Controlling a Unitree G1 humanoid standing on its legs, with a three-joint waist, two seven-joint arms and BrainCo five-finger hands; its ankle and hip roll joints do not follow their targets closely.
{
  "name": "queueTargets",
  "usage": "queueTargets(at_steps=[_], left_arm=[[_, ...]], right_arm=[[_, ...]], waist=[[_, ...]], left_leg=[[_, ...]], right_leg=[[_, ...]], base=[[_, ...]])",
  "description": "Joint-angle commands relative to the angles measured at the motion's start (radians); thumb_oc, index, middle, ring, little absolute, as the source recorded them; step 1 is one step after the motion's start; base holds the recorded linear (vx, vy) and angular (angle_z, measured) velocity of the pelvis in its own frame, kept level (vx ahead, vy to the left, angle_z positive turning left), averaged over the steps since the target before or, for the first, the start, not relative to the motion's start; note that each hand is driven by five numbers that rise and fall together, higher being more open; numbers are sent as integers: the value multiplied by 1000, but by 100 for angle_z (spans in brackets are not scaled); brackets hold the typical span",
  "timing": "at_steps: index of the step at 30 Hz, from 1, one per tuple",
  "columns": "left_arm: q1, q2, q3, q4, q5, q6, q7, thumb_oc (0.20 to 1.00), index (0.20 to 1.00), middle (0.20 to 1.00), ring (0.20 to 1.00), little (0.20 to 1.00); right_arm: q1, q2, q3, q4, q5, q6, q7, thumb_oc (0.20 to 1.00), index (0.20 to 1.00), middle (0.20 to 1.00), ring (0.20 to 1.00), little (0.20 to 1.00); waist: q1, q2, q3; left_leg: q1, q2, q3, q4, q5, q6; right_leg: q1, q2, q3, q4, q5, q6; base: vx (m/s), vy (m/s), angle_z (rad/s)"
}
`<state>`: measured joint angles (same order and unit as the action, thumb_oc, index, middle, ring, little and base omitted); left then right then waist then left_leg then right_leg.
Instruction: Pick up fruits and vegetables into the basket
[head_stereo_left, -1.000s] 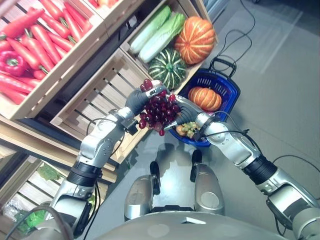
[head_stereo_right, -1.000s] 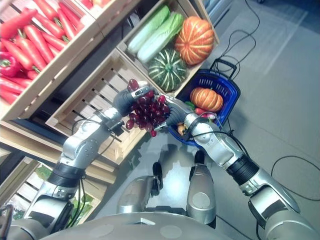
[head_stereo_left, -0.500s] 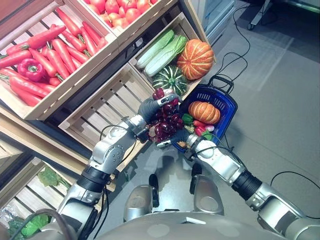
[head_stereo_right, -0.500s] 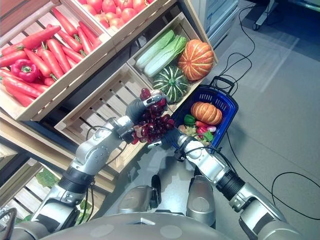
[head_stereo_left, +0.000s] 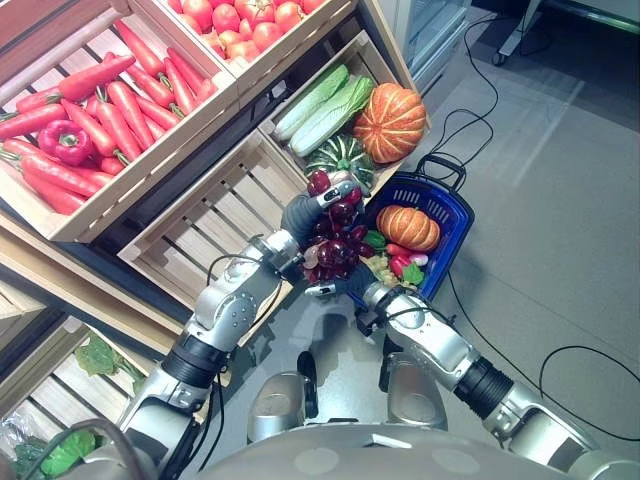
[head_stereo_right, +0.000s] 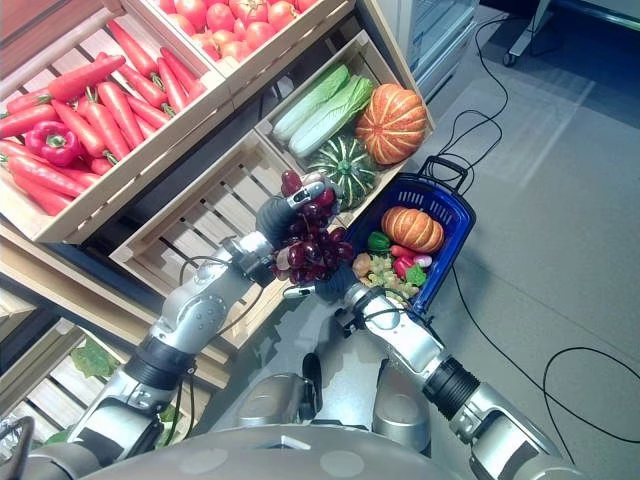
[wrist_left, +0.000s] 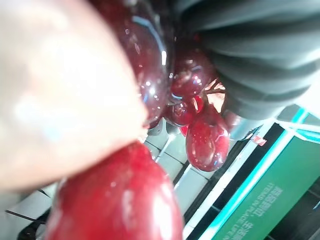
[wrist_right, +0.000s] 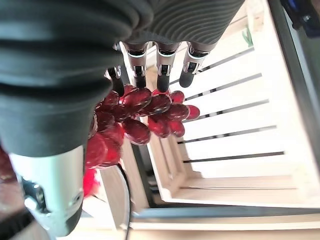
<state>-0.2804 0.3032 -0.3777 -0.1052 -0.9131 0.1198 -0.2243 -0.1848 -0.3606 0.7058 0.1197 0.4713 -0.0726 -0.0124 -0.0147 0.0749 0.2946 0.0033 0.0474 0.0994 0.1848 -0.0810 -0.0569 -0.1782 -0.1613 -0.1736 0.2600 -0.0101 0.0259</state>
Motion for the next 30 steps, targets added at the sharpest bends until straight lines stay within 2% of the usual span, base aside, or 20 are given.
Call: queueTargets(at_steps=[1, 3, 8, 13, 15, 16, 24, 30], left_arm=[[5, -45, -59, -133, -64, -83, -15, 200, 200, 200, 200, 200], [20, -44, -56, -138, -76, -108, -3, 200, 200, 200, 200, 200], [42, -44, -45, -143, -84, -148, 5, 200, 200, 200, 200, 200], [56, -48, -46, -143, -98, -175, 16, 200, 200, 200, 200, 200], [59, -53, -48, -141, -105, -175, 14, 200, 200, 200, 200, 200], [60, -55, -50, -141, -110, -172, 11, 200, 200, 200, 200, 200], [68, -65, -87, -124, -149, -133, 26, 200, 200, 200, 200, 200], [67, -72, -111, -108, -152, -116, 30, 200, 200, 200, 200, 200]], right_arm=[[-51, 122, -41, -62, 77, -131, -18, 1000, 1000, 1000, 1000, 1000], [-26, 118, -60, -69, 65, -167, -77, 1000, 1000, 1000, 1000, 1000], [5, 113, -91, -70, 57, -214, -143, 1000, 1000, 1000, 1000, 1000], [29, 110, -104, -85, 86, -244, -166, 1000, 1000, 1000, 1000, 1000], [31, 113, -107, -83, 116, -255, -151, 771, 771, 771, 771, 771], [32, 117, -106, -84, 127, -265, -141, 200, 200, 200, 200, 200], [10, 141, -81, -99, 193, -291, -94, 200, 200, 200, 200, 200], [-17, 155, -52, -89, 170, -269, -89, 200, 200, 200, 200, 200]], waist=[[-15, -5, 0], [-20, 2, 3], [-30, 10, 5], [-39, 17, 12], [-40, 19, 14], [-40, 20, 14], [-30, 15, 10], [-18, 7, 2]], left_leg=[[-30, -7, -11, 13, -39, 34], [-28, -8, -7, 9, -36, 35], [-22, -9, -1, 2, -35, 36], [-18, -12, 5, -3, -33, 39], [-17, -13, 5, -4, -33, 39], [-16, -13, 6, -5, -32, 39], [-7, -17, -1, -6, -30, 41], [-4, -16, -6, -5, -31, 44]], right_leg=[[117, -58, 1, -29, -91, 92], [117, -61, 1, -30, -89, 92], [118, -62, 3, -33, -88, 90], [117, -62, 7, -34, -88, 89], [118, -62, 7, -35, -88, 88], [119, -63, 7, -37, -88, 87], [138, -63, -2, -49, -82, 85], [150, -61, -7, -55, -83, 83]], base=[[-29, 51, -2], [-18, 51, -2], [-4, 42, -4], [-7, 35, -9], [-6, 18, -10], [0, 0, 0], [2, -4, 0], [16, -24, 1]])
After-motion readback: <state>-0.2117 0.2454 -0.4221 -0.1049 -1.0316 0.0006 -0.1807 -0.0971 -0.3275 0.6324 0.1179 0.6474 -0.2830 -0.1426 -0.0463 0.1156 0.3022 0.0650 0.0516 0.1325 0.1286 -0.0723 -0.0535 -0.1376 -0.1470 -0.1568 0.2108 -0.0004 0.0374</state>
